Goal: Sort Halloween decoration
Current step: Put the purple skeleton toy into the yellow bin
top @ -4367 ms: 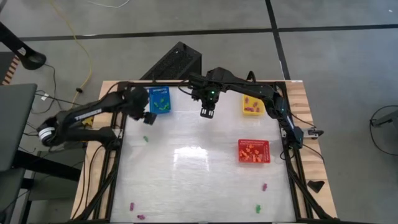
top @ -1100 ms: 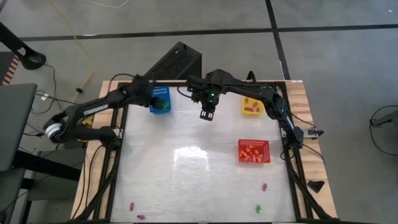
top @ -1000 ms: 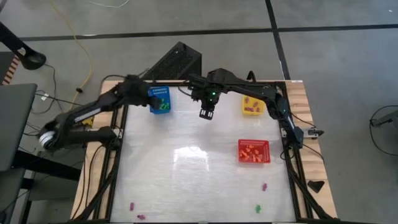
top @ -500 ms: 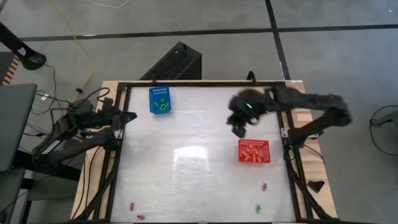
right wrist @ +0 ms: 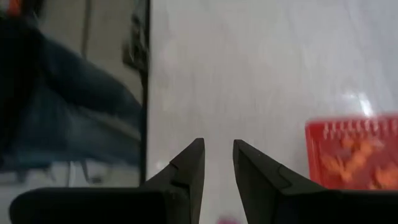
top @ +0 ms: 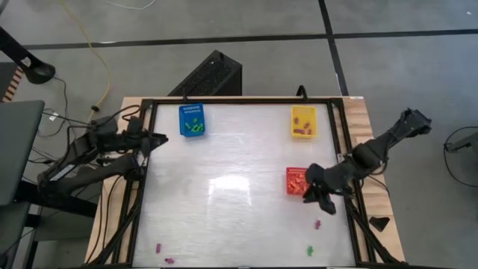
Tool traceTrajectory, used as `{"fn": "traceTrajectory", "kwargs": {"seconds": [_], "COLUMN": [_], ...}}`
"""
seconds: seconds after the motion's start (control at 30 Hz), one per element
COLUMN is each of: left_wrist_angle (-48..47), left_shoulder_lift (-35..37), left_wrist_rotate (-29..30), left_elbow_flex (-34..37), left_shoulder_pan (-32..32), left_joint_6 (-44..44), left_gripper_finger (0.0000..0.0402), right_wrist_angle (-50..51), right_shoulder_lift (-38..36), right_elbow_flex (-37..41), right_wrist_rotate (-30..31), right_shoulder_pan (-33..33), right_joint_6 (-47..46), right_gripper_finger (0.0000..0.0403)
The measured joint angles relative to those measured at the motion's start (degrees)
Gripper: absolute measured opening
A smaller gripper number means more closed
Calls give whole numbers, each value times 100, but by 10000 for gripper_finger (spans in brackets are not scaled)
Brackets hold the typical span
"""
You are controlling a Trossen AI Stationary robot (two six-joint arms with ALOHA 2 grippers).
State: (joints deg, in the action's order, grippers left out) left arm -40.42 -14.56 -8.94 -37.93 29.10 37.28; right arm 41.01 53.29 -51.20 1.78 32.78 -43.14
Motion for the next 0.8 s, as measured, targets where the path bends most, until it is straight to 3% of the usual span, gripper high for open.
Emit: {"fn": "traceTrajectory", "kwargs": {"seconds": [0.2, 0.27, 0.5, 0.7, 0.8], "left_wrist_angle": [4, 30, 166, 377, 516], "left_shoulder_lift": [-311, -383, -526, -610, -676], "left_wrist_rotate": [-159, -159, -105, -68, -8], "left_elbow_flex": [0, 0, 0, 0, 0], "left_shoulder_pan": [0, 0, 0, 0, 1], "left_joint_6": [55, 118, 404, 601, 606], "left_gripper_finger": [151, 151, 151, 151, 151], "right_wrist_angle": [640, 707, 81, -465, -470], "right_shoulder_lift": [221, 256, -53, -51, 11], "right_elbow_flex": [2, 43, 1135, 2021, 2255], "right_wrist_rotate": [33, 347, 2029, 2698, 2805], "right_shoulder_pan": [752, 1011, 2169, 3399, 3946], "right_joint_6": [204, 176, -1850, -3444, -3531], "right_gripper_finger": [121, 128, 174, 197, 199]}}
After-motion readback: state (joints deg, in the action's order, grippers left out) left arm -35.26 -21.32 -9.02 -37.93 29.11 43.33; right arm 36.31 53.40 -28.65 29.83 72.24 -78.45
